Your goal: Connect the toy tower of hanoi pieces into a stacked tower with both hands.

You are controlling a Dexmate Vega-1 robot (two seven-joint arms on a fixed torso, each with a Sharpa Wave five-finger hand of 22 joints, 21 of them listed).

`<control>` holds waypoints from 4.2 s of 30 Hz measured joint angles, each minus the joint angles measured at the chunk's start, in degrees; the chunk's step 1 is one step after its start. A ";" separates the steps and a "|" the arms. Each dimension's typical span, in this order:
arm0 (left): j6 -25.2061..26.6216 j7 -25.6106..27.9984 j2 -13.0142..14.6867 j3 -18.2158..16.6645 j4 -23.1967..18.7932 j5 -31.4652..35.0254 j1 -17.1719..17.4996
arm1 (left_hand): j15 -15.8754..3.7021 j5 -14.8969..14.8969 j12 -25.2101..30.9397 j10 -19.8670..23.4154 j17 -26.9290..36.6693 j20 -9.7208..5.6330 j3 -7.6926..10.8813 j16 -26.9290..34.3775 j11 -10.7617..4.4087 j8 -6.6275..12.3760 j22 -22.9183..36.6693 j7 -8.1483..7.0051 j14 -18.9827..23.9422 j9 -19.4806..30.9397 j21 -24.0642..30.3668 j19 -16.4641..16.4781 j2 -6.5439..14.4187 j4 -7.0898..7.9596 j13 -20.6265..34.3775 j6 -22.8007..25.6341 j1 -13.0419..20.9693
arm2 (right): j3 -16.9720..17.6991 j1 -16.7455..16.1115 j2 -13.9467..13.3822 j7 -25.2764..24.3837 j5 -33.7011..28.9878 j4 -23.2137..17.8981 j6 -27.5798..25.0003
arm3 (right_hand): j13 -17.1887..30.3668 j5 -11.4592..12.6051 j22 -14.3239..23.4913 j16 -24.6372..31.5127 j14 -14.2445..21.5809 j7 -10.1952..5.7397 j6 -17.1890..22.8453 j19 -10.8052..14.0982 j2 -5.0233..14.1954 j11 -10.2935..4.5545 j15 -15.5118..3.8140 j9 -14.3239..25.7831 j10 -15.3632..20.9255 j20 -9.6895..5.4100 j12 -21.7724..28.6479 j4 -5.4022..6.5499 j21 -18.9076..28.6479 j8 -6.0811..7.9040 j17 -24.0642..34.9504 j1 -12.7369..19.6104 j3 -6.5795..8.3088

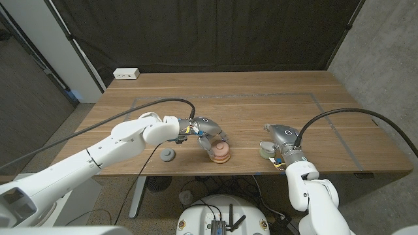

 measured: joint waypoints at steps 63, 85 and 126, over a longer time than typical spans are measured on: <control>10.07 0.74 6.79 -7.20 -8.85 -0.25 7.98 | 2.56 -0.90 -0.59 -11.08 0.08 1.12 -1.96 -2.67 1.99 -0.53 -3.69 4.04 -5.85 -0.47 -1.96 -5.23 -1.27 0.55 -0.56 -13.79 -5.53 | 0.21 0.46 -1.45 -1.45 2.36 -0.29 0.66 | -0.01 0.44 0.02 0.00 0.00 -0.21 0.20 0.00 -0.01 0.00 0.00 0.00 -0.01 0.00 -0.29 0.00 0.00 -0.27 -0.21 -0.01 -0.01; 18.21 12.22 12.95 -15.68 -12.06 -6.48 19.66 | 1.95 -0.90 0.28 -7.74 0.34 0.84 -1.65 -1.99 1.28 0.30 -3.42 3.99 -4.79 -0.74 -0.82 -4.48 -0.29 0.25 -0.82 -10.92 -4.56 | 0.01 1.60 -2.23 -0.36 2.77 -0.55 1.47 | 0.05 0.43 0.15 0.23 0.00 -0.87 3.12 0.00 -0.02 -0.11 0.00 0.82 0.51 0.00 -0.28 -0.24 0.00 0.90 -0.19 -0.01 0.23; 31.36 34.83 13.85 -27.09 -13.77 -12.09 38.65 | 0.92 -0.90 1.07 -3.20 0.35 0.53 -0.93 -0.93 0.30 1.34 -2.09 3.27 -1.73 -0.72 0.01 -2.11 0.54 0.01 -1.88 -6.10 -3.73 | -0.01 4.78 -5.80 -5.96 11.05 0.75 2.14 | 0.28 0.43 0.13 0.86 0.20 0.00 -0.24 0.00 -0.02 0.11 -0.20 1.88 0.29 0.00 -0.50 -0.24 0.44 0.11 -0.22 -0.01 0.71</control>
